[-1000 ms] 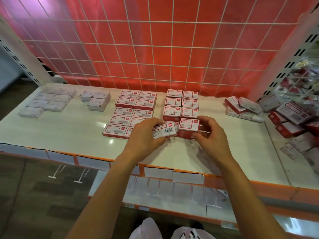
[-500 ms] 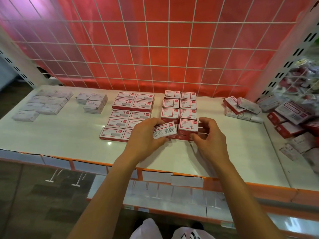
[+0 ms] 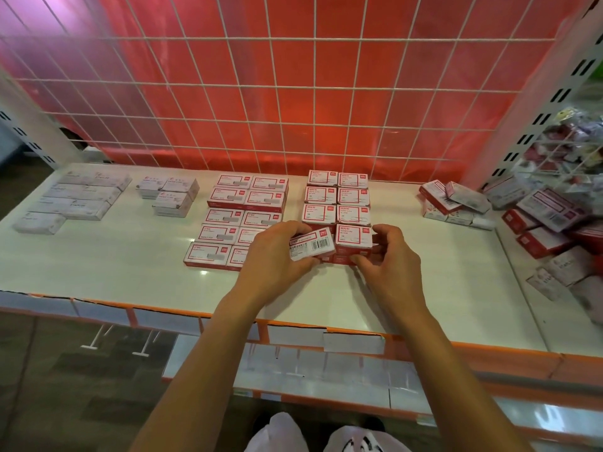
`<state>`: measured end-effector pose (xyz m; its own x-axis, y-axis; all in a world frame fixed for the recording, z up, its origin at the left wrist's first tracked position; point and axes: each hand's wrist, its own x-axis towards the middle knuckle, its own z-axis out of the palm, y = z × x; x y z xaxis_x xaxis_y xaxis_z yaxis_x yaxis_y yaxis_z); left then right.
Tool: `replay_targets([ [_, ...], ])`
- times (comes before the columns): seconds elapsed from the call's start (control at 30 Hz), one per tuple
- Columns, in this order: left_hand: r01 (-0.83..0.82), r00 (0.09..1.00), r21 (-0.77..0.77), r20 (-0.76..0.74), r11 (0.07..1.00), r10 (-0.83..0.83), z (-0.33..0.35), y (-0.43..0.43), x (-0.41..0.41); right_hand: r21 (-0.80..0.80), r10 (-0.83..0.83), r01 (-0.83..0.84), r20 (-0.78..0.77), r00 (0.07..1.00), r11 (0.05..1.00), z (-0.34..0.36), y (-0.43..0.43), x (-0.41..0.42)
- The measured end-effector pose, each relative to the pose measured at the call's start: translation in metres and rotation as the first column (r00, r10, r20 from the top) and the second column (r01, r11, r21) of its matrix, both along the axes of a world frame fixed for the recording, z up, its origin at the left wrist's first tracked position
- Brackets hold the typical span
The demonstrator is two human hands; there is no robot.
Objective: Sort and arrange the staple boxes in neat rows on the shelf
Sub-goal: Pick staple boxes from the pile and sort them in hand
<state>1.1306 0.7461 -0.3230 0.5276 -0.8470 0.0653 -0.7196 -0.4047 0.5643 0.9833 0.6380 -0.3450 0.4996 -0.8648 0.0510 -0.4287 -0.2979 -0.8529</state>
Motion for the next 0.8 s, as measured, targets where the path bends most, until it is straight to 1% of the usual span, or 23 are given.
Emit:
replay_targets([
  [0.07, 0.004, 1.000, -0.016, -0.004, 1.000, -0.004, 0.002, 0.000, 0.000, 0.000, -0.001, 0.001, -0.023, 1.000, 1.000, 0.000, 0.000, -0.002],
  [0.17, 0.005, 1.000, -0.046, -0.027, 0.999, -0.006, 0.005, 0.001, 0.001, -0.063, -0.011, 0.007, -0.065, 0.998, 0.998, 0.002, 0.000, -0.004],
  [0.27, 0.004, 0.999, -0.089, -0.042, 0.996, -0.008, 0.011, 0.001, 0.004, -0.164, -0.031, 0.026, -0.025, 0.999, 0.986, 0.010, 0.001, -0.002],
  [0.37, -0.001, 0.999, -0.093, 0.033, 0.996, 0.004, 0.015, -0.002, 0.009, -0.228, 0.023, -0.016, 0.031, 0.999, 0.974, 0.017, 0.005, 0.005],
  [0.5, 0.021, 0.998, -0.124, 0.061, 0.992, -0.014, 0.024, -0.001, 0.013, -0.171, 0.160, -0.146, 0.071, 0.985, 0.974, 0.030, 0.017, 0.020],
  [0.57, 0.044, 0.997, -0.147, 0.066, 0.988, -0.035, 0.028, 0.001, 0.014, -0.110, 0.184, -0.172, 0.111, 0.977, 0.979, 0.034, 0.022, 0.028],
  [0.7, 0.101, 0.995, -0.190, 0.036, 0.977, -0.096, 0.034, 0.010, 0.023, 0.061, 0.171, -0.190, 0.238, 0.956, 0.980, 0.041, 0.030, 0.040],
  [0.8, 0.124, 0.990, -0.225, -0.039, 0.966, -0.137, 0.039, 0.020, 0.034, 0.175, 0.116, -0.192, 0.374, 0.920, 0.966, 0.047, 0.041, 0.050],
])
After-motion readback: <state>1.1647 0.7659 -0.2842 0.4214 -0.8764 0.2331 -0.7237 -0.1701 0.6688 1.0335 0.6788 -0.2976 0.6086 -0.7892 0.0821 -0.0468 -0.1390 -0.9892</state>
